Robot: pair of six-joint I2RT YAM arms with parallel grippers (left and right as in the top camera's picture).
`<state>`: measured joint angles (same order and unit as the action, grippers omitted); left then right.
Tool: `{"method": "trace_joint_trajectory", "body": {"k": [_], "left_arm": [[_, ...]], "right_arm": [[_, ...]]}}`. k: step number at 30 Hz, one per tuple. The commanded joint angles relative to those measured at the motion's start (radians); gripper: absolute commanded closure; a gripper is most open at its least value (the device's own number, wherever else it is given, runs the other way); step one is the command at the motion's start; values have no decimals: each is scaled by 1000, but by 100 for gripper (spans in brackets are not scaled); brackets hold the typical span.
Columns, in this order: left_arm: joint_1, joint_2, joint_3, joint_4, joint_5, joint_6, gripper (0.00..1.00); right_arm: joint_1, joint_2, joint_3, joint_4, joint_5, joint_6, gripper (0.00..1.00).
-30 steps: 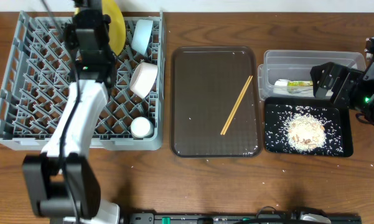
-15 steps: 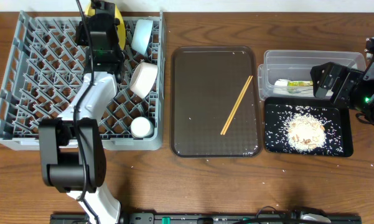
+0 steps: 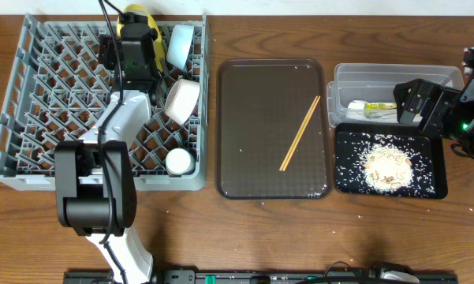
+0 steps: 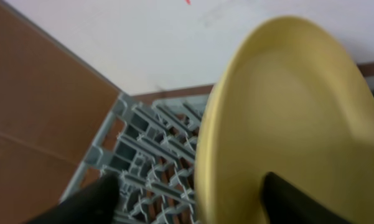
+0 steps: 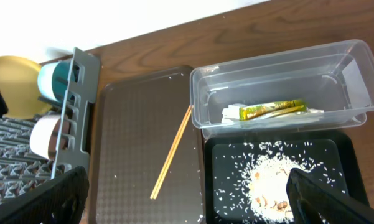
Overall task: Sort waste into correct bins and load items into the dishwasher
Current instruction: 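Open the left gripper to release the yellow plate, then move the left gripper over the wooden chopsticks on the brown tray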
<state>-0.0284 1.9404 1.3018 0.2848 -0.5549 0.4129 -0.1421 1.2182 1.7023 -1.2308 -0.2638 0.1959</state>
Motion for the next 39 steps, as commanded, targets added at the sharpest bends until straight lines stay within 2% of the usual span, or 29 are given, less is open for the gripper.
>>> {"method": "trace_joint_trajectory", "body": {"k": [1, 8, 14, 16, 20, 23, 28, 33, 39], "left_arm": [[-8, -71, 19, -39, -14, -64, 18], [-82, -350, 41, -315, 78, -188, 16], [-267, -446, 42, -557, 130, -255, 16], [-335, -437, 42, -624, 197, -304, 16], [-437, -388, 76, -750, 367, -491, 19], [-484, -322, 123, -818, 497, -556, 19], [-549, -166, 183, -894, 595, -587, 19], [-594, -56, 185, -893, 675, -603, 19], [-651, 37, 184, -837, 683, -613, 19]], "right_arm": [[-8, -1, 2, 0, 5, -10, 1], [-8, -1, 2, 0, 5, -10, 1], [-8, -1, 2, 0, 5, -10, 1], [-8, -1, 2, 0, 5, -10, 1], [-8, -1, 2, 0, 5, -10, 1], [-8, -1, 2, 0, 5, -10, 1], [-8, -1, 2, 0, 5, -10, 1], [-8, -1, 2, 0, 5, -10, 1], [-8, -1, 2, 0, 5, -10, 1]]}}
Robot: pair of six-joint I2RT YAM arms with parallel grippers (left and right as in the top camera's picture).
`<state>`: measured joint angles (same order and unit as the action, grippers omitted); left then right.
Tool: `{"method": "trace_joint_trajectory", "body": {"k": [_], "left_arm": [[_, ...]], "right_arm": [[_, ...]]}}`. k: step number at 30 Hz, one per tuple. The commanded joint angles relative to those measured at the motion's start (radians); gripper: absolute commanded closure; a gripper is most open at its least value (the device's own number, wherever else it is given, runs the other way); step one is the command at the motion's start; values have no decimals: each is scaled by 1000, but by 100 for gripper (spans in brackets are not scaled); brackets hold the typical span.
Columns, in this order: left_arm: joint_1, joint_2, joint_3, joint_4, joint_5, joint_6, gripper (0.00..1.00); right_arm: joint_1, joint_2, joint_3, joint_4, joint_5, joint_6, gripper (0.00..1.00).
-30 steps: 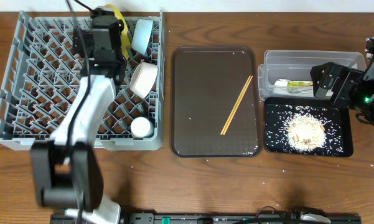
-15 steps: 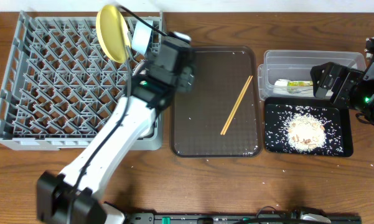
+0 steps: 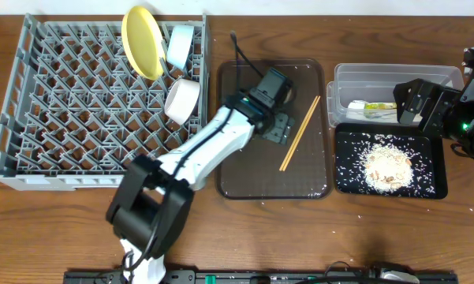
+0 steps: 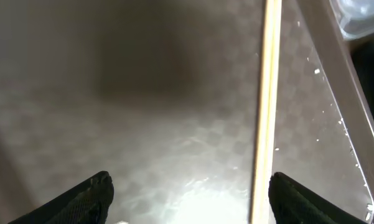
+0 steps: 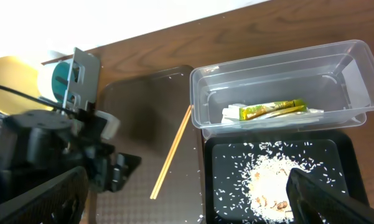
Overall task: Sort waste into correct bins and load items into the dishwasher
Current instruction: 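Move the left gripper over the wooden chopsticks on the brown tray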
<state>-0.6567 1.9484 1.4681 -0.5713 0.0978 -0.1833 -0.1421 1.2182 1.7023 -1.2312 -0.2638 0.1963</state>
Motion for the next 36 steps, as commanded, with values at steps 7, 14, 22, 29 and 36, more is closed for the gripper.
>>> {"method": "trace_joint_trajectory", "body": {"k": [7, 14, 22, 29, 36], "left_arm": [[-87, 114, 18, 73, 47, 45, 20], [-100, 155, 18, 96, -40, 55, 20], [-96, 155, 18, 145, -92, 73, 20], [-95, 175, 14, 185, -145, 101, 21], [-95, 222, 14, 219, -144, 101, 20]], "right_arm": [[-8, -1, 2, 0, 5, -11, 1], [-8, -1, 2, 0, 5, -11, 1], [-8, -1, 2, 0, 5, -11, 1], [-8, -1, 2, 0, 5, -11, 1], [-8, -1, 2, 0, 5, -11, 1]]}}
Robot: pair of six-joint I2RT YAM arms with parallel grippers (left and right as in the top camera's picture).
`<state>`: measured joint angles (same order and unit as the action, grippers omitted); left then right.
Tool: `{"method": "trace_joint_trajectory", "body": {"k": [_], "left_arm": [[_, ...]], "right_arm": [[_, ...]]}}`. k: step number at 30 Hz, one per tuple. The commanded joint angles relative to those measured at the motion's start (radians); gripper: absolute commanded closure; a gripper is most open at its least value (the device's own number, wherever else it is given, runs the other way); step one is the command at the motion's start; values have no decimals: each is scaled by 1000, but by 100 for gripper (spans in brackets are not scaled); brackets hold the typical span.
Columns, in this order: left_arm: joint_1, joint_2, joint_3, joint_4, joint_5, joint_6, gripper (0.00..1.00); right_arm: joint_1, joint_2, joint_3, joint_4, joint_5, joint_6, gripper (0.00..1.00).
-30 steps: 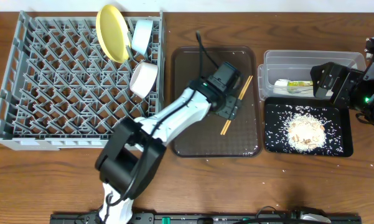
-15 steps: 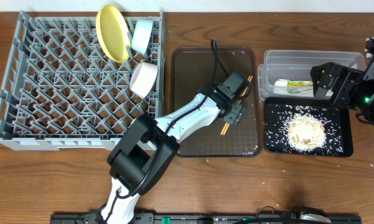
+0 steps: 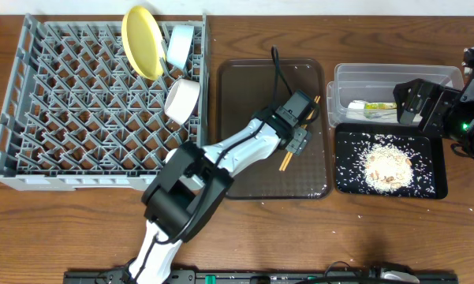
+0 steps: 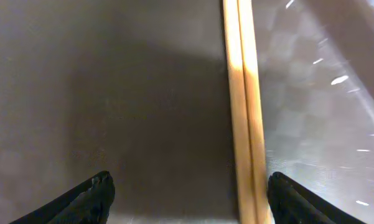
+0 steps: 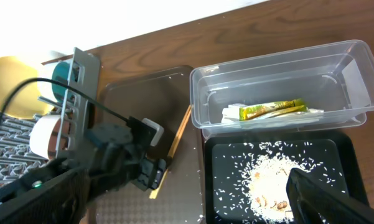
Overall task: Sort waste into correct bins and load items into the dishwasher
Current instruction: 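Move the left gripper over the wooden chopsticks on the brown tray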
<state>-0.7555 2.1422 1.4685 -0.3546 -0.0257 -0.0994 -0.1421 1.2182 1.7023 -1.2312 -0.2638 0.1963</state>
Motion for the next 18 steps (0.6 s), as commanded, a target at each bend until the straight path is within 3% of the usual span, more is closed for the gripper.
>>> {"method": "trace_joint_trajectory", "body": {"k": [1, 18], "left_arm": [[4, 28, 14, 3, -21, 17, 20], [6, -46, 14, 13, -55, 31, 23]], "right_arm": [[-8, -1, 2, 0, 5, -11, 1], [-8, -1, 2, 0, 5, -11, 1]]}}
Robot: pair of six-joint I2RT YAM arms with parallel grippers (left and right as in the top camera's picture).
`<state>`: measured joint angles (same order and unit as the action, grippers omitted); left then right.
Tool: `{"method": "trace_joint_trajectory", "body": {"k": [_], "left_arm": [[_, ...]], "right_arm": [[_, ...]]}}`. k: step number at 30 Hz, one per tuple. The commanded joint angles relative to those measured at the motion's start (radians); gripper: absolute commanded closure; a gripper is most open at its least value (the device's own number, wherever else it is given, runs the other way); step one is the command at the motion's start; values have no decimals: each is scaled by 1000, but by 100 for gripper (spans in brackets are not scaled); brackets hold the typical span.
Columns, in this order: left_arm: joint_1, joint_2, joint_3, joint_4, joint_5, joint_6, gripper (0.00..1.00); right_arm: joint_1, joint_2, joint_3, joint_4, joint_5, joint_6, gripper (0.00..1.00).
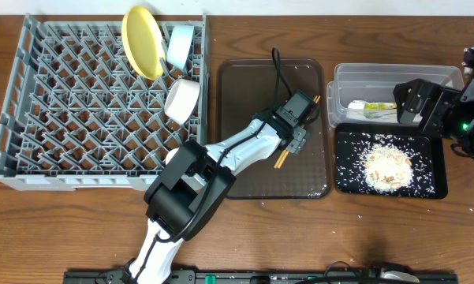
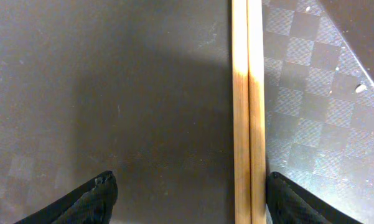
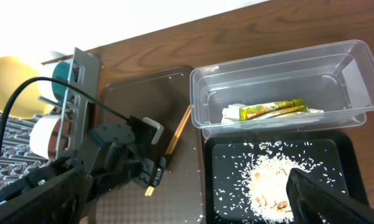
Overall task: Sort waste into correct bins and load items into the dishwasher
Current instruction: 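Move the left gripper over the wooden chopsticks on the brown tray, then lower and align the left gripper over one chopstick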
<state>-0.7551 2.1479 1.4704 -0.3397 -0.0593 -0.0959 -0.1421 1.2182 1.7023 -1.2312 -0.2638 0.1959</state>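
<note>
A pair of wooden chopsticks (image 1: 309,113) lies slantwise on the brown tray (image 1: 252,158). My left gripper (image 1: 294,132) is low over their middle, open. In the left wrist view the chopsticks (image 2: 247,93) run just inside the right finger, with the left gripper (image 2: 190,190) straddling them and the left finger well apart. My right gripper (image 1: 423,105) hovers open over the bins at the right; in the right wrist view the right gripper (image 3: 185,190) holds nothing. In the grey dish rack (image 1: 31,150) stand a yellow plate (image 1: 140,41) and two white cups (image 1: 181,99).
A clear bin (image 1: 378,79) holding a green wrapper (image 3: 275,109) sits at the right. In front of it is a black tray (image 1: 347,177) scattered with rice (image 1: 388,164). The left arm stretches across the brown tray from the table's front.
The left gripper has come slightly closer to the tray around the chopsticks and is still open. The chopsticks' near end has shifted a little to the left. The right arm has not moved.
First the left gripper was at the back of the rack with the yellow plate between its fingers. Then the plate stood in the rack and the gripper was open over the brown tray, left of the chopsticks. After that it was over their middle, where it remains.
</note>
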Motion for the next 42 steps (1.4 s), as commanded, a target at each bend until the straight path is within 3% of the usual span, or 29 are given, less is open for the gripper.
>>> {"method": "trace_joint_trajectory", "body": {"k": [1, 22, 42], "left_arm": [[6, -68, 13, -1, -21, 42, 23], [9, 21, 12, 66, -21, 104, 23], [20, -58, 12, 72, -32, 103, 27]], "right_arm": [[-8, -1, 2, 0, 5, -10, 1], [-8, -1, 2, 0, 5, -10, 1], [-8, -1, 2, 0, 5, -10, 1]]}}
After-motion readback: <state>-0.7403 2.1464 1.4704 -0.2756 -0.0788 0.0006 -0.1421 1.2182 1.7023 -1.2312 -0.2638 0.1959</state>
